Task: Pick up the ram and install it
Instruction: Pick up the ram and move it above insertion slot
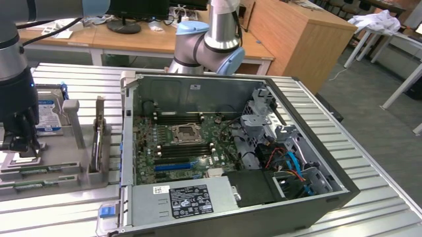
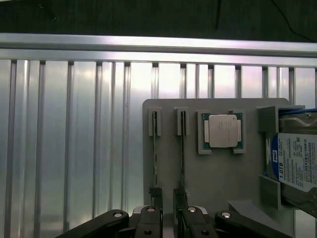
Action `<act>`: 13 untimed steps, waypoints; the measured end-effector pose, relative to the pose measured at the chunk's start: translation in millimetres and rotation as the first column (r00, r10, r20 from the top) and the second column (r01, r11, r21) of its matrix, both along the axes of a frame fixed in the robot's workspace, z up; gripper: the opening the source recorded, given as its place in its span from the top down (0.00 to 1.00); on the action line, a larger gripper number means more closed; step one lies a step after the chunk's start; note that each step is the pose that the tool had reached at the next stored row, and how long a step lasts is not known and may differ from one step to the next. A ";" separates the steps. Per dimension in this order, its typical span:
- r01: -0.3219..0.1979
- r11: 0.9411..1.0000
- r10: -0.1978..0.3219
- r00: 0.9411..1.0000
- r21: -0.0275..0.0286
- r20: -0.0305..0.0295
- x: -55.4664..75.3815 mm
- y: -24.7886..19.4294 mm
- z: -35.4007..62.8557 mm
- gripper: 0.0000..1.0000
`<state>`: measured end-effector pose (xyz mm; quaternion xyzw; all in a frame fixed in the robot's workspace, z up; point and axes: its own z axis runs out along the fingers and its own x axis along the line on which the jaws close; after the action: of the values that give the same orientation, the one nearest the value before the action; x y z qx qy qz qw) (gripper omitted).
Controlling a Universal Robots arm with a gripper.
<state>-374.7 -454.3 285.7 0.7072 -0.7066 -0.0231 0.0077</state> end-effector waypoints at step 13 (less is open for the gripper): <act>0.000 1.000 0.000 1.000 0.001 0.000 -0.2 -2.0 -21.7 0.76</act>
<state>-374.9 -456.4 264.0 0.7072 -0.7066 -0.0234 0.0074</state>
